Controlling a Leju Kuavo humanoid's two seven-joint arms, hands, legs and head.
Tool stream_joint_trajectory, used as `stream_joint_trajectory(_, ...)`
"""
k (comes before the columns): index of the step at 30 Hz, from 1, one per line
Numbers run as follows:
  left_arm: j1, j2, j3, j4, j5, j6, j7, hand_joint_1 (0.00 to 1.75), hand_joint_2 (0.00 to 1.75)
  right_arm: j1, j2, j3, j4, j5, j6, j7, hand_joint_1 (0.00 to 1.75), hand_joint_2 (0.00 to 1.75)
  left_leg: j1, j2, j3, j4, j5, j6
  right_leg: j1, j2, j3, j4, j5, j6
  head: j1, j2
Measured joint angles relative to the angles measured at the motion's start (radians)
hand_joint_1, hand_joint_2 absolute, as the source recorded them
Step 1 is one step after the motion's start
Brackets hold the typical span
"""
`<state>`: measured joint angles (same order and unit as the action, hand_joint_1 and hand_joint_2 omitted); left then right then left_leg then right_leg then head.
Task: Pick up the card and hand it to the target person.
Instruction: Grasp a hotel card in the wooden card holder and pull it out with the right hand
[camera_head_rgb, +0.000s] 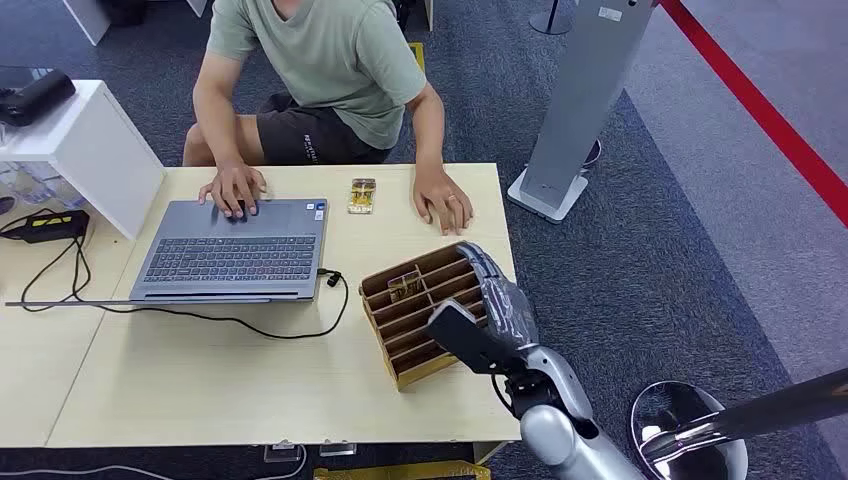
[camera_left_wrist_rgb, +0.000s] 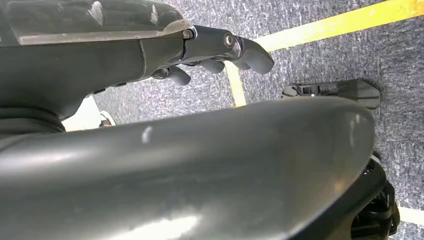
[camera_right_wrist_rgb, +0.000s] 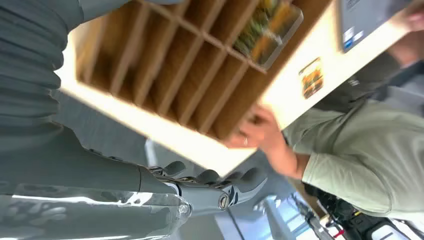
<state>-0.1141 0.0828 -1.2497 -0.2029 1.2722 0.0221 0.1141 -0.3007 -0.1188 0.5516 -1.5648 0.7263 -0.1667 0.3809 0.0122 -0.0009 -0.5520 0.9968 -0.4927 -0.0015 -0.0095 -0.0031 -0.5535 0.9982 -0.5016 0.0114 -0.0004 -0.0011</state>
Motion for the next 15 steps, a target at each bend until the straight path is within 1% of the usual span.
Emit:
stream_joint_trajectory(2,0.000,0.000,0.000,0.000,-0.002,0.000,0.000,0.00,0.00,-0.039,0.006,0.019,0.001,0.015,0.024,0.034,0.00,1.75,0.000,0.000,0.000,0.000,0.000,0.000,0.000,0.000,0.000,0.000,0.000,0.000,0.001,0.000)
stream_joint_trajectory(4,-0.001,0.000,0.000,0.000,-0.003,0.000,0.004,0.00,0.00,-0.116,0.023,0.061,0.010,0.046,0.063,0.100,0.00,1.75,0.000,0.000,-0.001,0.000,0.000,0.000,0.000,0.000,-0.001,0.001,0.000,0.000,0.002,0.000)
stream_joint_trajectory(7,-0.004,0.000,0.000,0.000,0.002,0.002,0.012,0.00,0.00,-0.223,0.066,0.131,0.050,0.103,0.092,0.184,0.00,1.75,0.000,0.000,-0.001,0.000,0.001,-0.001,0.000,-0.001,-0.001,0.002,0.000,0.000,-0.001,0.000)
stream_joint_trajectory(9,-0.005,0.000,0.000,0.000,0.006,0.002,0.021,0.00,0.00,-0.273,0.097,0.175,0.092,0.134,0.098,0.223,0.00,1.75,0.000,-0.001,-0.002,0.000,0.001,-0.001,0.000,-0.001,-0.002,0.002,0.000,0.000,-0.001,0.000)
stream_joint_trajectory(12,-0.006,0.000,0.000,0.000,0.012,0.007,0.036,0.00,0.00,-0.313,0.135,0.226,0.150,0.170,0.098,0.258,0.02,1.75,0.001,-0.001,-0.003,0.000,0.001,-0.001,0.001,-0.001,-0.002,0.002,0.000,0.000,-0.001,0.000)
stream_joint_trajectory(15,-0.006,0.000,0.000,0.000,0.015,0.011,0.044,0.00,0.00,-0.333,0.168,0.269,0.213,0.235,0.110,0.294,0.07,1.75,0.001,-0.001,-0.003,0.000,0.001,-0.001,0.001,-0.001,-0.002,0.002,-0.001,0.000,-0.001,0.000)
